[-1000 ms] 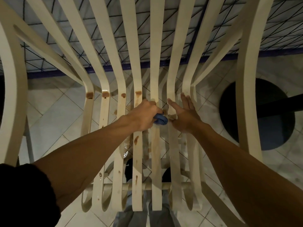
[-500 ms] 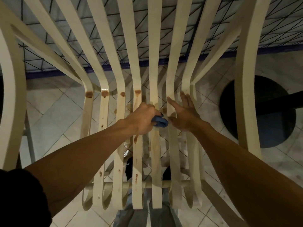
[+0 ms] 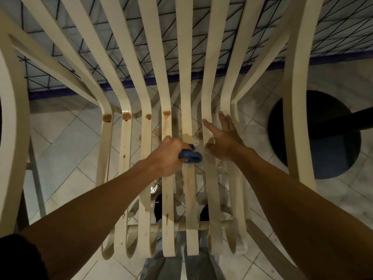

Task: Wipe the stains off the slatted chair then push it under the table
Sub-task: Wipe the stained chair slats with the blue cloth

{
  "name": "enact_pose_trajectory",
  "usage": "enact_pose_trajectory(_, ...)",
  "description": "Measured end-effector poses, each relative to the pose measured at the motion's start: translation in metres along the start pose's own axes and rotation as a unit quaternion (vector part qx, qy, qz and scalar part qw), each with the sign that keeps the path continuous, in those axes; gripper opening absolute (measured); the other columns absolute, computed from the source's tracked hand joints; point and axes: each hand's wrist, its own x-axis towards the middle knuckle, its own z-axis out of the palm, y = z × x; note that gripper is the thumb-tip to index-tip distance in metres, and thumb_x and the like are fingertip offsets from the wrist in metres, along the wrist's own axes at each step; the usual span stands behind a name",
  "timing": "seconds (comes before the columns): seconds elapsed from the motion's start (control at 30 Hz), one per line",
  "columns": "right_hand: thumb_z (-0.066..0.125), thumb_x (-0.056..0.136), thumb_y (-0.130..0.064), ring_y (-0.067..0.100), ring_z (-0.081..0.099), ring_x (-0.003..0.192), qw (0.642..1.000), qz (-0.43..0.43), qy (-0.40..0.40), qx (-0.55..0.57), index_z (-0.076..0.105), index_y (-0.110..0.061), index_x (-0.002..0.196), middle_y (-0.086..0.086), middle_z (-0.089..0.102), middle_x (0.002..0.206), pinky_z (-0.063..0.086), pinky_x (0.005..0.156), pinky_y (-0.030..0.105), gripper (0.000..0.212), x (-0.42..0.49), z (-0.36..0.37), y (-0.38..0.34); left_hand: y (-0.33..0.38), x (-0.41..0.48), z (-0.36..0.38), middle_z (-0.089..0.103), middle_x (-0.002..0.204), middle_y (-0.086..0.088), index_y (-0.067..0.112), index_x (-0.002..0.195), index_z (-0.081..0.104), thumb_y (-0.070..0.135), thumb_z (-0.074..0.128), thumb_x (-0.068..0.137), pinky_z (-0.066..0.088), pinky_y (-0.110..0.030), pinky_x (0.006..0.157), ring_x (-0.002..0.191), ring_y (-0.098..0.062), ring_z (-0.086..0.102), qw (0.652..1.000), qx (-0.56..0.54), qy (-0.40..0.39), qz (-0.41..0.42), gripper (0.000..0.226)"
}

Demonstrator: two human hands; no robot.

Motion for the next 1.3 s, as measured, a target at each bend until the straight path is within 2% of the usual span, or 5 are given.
enact_pose_trajectory(0.1, 0.056, 0.096, -0.022, 0.02, -0.025, 0.147, 1.0, -0.002, -0.004, 0.008, 0.009, -0.042, 0.154, -0.003, -0.024, 0.161, 0.004, 0.123, 0.039, 0.078, 0.0, -0.001, 0.0, -0.004, -0.001, 0.002, 0.071, 0.105, -0.006, 0.009, 0.108, 0.074, 0.005, 0.066, 0.086, 0.03, 0.0, 0.076, 0.098, -0.017, 0.064, 1.0, 0.013, -0.022, 0.007, 0.023)
enact_pose_trajectory(0.23, 0.056, 0.096, -0.023, 0.021, -0.025, 0.147, 1.0, -0.008, -0.003, 0.005, 0.009, -0.042, 0.154, -0.002, -0.024, 0.161, 0.004, 0.123, 0.04, 0.078, 0.001, -0.001, 0.0, -0.015, 0.018, -0.009, 0.07, 0.097, -0.009, 0.008, 0.107, 0.073, 0.002, 0.07, 0.081, 0.05, -0.024, 0.079, 0.09, -0.019, 0.066, 1.0, 0.01, 0.002, 0.013, 0.027)
enact_pose_trajectory(0.5, 0.057, 0.096, -0.023, 0.022, -0.022, 0.148, 1.0, -0.004, 0.01, -0.005, 0.01, -0.041, 0.154, -0.002, -0.021, 0.162, 0.004, 0.123, 0.042, 0.077, 0.001, 0.002, -0.001, -0.008, 0.035, -0.015, 0.068, 0.102, -0.011, 0.011, 0.112, 0.07, 0.012, 0.067, 0.088, 0.045, -0.024, 0.075, 0.096, -0.025, 0.062, 0.995, 0.01, 0.079, -0.053, 0.024)
enact_pose_trajectory(0.97, 0.055, 0.096, -0.022, 0.02, -0.025, 0.147, 1.0, -0.001, 0.002, 0.016, 0.009, -0.042, 0.154, -0.003, -0.024, 0.161, 0.001, 0.123, 0.041, 0.077, 0.001, 0.002, -0.001, -0.006, 0.004, -0.001, 0.07, 0.098, -0.006, 0.016, 0.108, 0.073, 0.014, 0.068, 0.087, 0.046, -0.021, 0.079, 0.096, -0.021, 0.064, 0.997, -0.016, 0.044, -0.06, 0.022)
enact_pose_trajectory(1.3, 0.052, 0.094, -0.02, 0.019, -0.026, 0.147, 1.0, 0.001, -0.006, 0.02, 0.009, -0.043, 0.154, -0.002, -0.024, 0.161, 0.0, 0.123, 0.039, 0.078, 0.0, 0.0, 0.0, 0.009, -0.022, 0.004, 0.069, 0.091, -0.01, 0.007, 0.099, 0.075, 0.009, 0.067, 0.087, 0.033, -0.012, 0.07, 0.084, -0.02, 0.065, 0.998, 0.008, -0.034, 0.054, 0.015)
